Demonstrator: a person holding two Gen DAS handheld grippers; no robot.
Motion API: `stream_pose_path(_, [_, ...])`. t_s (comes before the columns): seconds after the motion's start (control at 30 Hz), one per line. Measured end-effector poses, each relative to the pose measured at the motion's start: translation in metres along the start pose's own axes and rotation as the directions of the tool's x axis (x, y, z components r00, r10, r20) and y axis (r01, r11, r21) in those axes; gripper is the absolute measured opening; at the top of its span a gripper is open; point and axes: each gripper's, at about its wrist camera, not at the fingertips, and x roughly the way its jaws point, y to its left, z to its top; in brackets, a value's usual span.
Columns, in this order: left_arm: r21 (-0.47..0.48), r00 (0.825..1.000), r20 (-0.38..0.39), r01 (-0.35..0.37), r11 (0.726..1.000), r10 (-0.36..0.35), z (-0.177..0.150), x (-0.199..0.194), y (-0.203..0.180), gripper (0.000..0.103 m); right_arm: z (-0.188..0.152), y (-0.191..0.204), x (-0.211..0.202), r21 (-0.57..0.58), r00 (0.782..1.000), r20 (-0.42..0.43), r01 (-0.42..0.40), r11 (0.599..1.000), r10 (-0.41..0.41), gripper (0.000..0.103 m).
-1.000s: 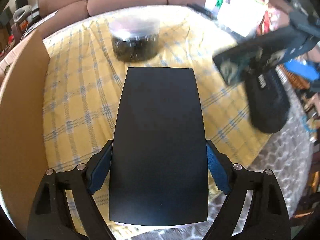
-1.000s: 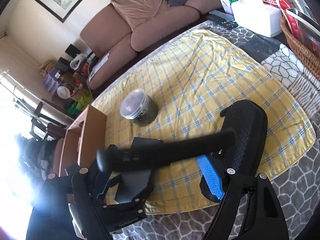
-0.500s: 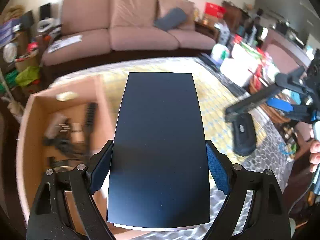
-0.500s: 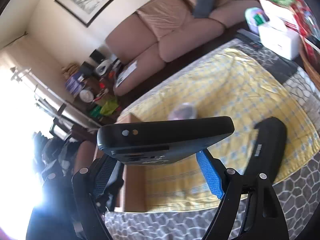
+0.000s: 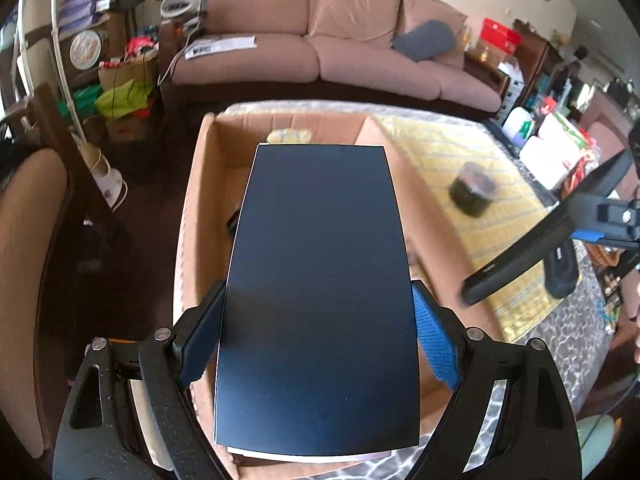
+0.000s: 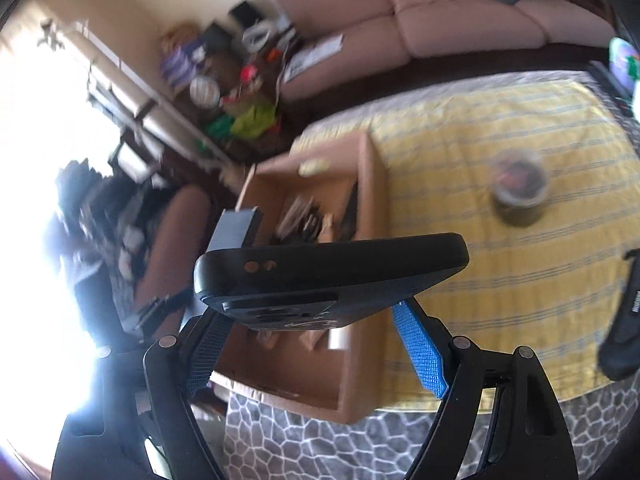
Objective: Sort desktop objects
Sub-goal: 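Carry the notebook and phone case into the box with both tools, then open both tools over the box and withdraw them toward the table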
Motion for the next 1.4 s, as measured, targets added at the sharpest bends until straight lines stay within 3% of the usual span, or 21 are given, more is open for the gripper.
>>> stream_pose_path(0.17, [-0.017, 1.0, -0.022, -0.001, 1.0, 0.001, -0.013, 0.018, 0.012, 0.085, -0.008, 0.024, 0.052, -0.076, 0.988, -0.14, 0.06, 0.995, -0.071, 0.082])
stream_pose_path(0.43, [0.017, 0.999, -0.011, -0.033, 0.999, 0.034, -0.023, 0.034, 0.008, 0.085, 0.0, 0.041, 0.105, -0.18, 0.94, -0.283, 0.142, 0.973, -0.19, 0.082])
stream_pose_path(0.67, [0.082, 0.991, 0.031, -0.129, 0.988, 0.127, -0.022, 0.039, 0.001, 0.085, 0.015, 0.039, 0.142, -0.17, 0.924, -0.317, 0.169, 0.971, -0.216, 0.082])
stream_pose_path(0.8, [0.089, 0.989, 0.039, -0.145, 0.985, 0.142, -0.023, 0.04, 0.001, 0.085, 0.018, 0.037, 0.158, -0.162, 0.917, -0.327, 0.183, 0.97, -0.228, 0.081])
stream_pose_path(0.93, [0.098, 0.993, 0.029, -0.114, 0.989, 0.112, -0.025, 0.038, 0.002, 0.088, 0.021, 0.035, 0.171, -0.17, 0.909, -0.33, 0.206, 0.964, -0.253, 0.075])
stream_pose_path(1.13, [0.095, 0.997, 0.014, -0.073, 0.993, 0.072, -0.031, 0.028, 0.004, 0.088, 0.025, 0.038, 0.178, -0.208, 0.907, -0.315, 0.223, 0.952, -0.281, 0.075])
stream_pose_path(1.4, [0.085, 0.998, 0.021, -0.059, 0.995, 0.057, -0.031, 0.013, 0.006, 0.089, 0.024, 0.027, 0.162, -0.167, 0.929, -0.28, 0.201, 0.965, -0.242, 0.073])
